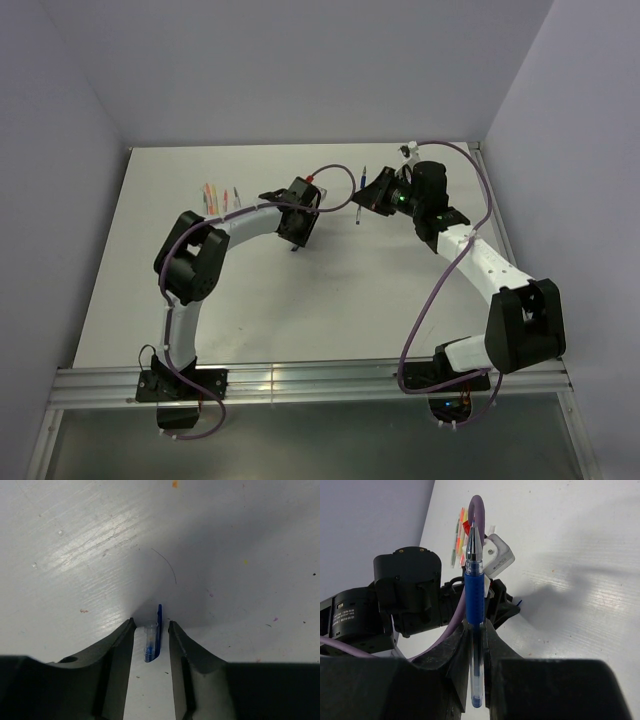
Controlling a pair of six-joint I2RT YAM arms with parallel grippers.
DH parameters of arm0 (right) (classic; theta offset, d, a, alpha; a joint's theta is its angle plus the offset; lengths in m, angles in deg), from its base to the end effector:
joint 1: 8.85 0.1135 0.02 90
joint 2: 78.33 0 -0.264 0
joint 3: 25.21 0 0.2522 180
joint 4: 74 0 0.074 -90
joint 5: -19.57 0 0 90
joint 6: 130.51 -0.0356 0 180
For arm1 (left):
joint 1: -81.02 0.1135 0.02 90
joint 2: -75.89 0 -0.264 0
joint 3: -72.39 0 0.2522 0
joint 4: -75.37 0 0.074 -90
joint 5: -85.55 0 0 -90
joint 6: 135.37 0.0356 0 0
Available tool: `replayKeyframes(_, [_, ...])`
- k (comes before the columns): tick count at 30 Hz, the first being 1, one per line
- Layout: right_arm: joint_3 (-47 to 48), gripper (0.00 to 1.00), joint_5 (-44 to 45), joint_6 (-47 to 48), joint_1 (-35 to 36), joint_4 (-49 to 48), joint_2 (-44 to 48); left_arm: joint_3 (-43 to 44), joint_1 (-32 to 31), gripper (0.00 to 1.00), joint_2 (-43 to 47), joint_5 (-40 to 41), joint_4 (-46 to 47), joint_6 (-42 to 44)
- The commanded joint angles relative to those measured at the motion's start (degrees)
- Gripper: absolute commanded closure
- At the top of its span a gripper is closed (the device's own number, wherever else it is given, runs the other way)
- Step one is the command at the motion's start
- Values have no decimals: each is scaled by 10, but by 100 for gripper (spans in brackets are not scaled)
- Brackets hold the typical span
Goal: Insert the pens into the pen caps
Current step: Place the pen cap at the center of the board.
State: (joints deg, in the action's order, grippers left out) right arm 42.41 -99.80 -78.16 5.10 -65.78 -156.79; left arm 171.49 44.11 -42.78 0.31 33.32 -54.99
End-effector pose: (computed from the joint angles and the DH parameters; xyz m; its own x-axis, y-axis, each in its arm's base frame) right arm 0.3007 0.0927 0.2904 -0.6541 0.3860 -0.6505 -0.3290 0.6292 0.7042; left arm 0.3507 -0.2597 0.1643 -0.7883 0.3838 -0.4808 0.4414 0.8973 -0.0074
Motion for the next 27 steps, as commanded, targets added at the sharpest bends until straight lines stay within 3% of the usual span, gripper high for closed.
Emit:
replayKeyframes(1, [0, 100, -1, 0, -4, -29, 22, -4, -4, 59, 4, 20, 6, 6])
replayKeyframes(6, [-1, 100, -1, -1, -6, -29, 23, -1, -4, 43, 28, 54, 0, -14])
replayKeyframes(11, [0, 100, 0, -1, -9, -27, 26, 3, -4, 45, 65, 55, -13, -43])
replayKeyframes(17, [-2, 100, 2, -2, -15, -25, 30, -17, -19, 58, 99, 6, -16, -101])
replayKeyframes(19, [-1, 100, 1, -2, -16, -24, 30, -18, -28, 69, 92, -3, -19, -126])
replayKeyframes(23, [-1, 100, 2, -2, -17, -24, 31, -29, -43, 100, 78, -7, -12, -167])
replayKeyframes(27, [1, 100, 4, -2, -18, -22, 33, -26, -56, 100, 59, 16, -11, -225])
